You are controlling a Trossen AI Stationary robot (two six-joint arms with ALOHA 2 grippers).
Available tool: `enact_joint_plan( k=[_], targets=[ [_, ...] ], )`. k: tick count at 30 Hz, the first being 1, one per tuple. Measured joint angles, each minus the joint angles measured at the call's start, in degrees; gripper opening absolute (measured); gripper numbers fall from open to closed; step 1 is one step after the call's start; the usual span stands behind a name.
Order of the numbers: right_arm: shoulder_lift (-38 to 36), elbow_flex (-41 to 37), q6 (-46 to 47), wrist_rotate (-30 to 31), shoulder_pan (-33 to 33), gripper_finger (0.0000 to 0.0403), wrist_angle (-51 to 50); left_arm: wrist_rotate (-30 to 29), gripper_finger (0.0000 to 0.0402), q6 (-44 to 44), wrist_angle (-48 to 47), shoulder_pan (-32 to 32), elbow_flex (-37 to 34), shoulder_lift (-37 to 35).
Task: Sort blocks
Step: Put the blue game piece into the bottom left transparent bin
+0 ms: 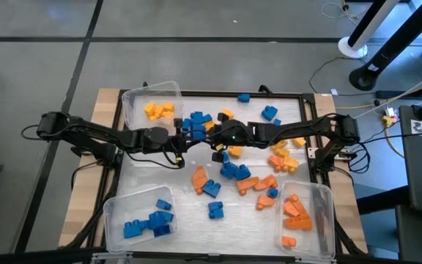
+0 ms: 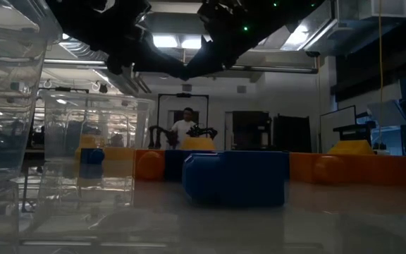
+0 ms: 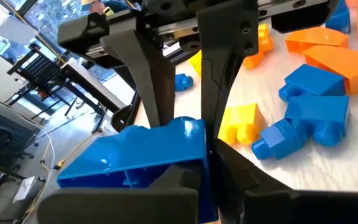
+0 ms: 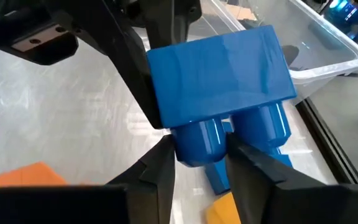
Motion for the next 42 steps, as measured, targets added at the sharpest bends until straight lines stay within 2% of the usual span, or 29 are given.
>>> enact_joint_plan(
  k=[6, 14, 21, 30, 32, 35, 42],
  targets=[
    [-0.08, 0.12, 0.70, -0.05, -0.02, 0.0155, 0.60, -0.34, 0.0007, -0.10, -0.11, 0.00, 0.00, -0.67],
    [-0.26, 0.44, -0.48, -0.46, 0.04, 0.0214, 1.35, -0.23, 0.0004, -0.27, -3.30, -0.02, -0.04, -6.13],
    [-0.17, 2.62, -7.45, 0.99, -0.40, 0.0245, -4.72, -1.30, 0.0003, -3.84, -10.06, -0.98, -0.02, -15.22],
    [-0.11, 9.12, -8.75, 1.97, -4.42, 0.0237, -22.07, -0.33, 0.0003, -12.20, -21.85, -6.09, 0.09, -28.46],
    [-0.11, 10.18, -8.76, 1.97, -6.46, 0.0233, -25.24, 2.32, 0.0004, -15.80, -26.34, -7.89, 0.00, -30.87],
    [-0.11, 10.99, -8.80, 1.17, -10.30, 0.0227, -27.60, 10.17, 0.0004, -21.54, -29.22, -10.82, 0.00, -34.07],
    [-0.11, 10.99, -10.08, -7.12, -20.40, 0.0212, -27.93, 30.25, 0.0009, -30.84, -30.01, -18.62, 0.02, -35.59]
  ],
)
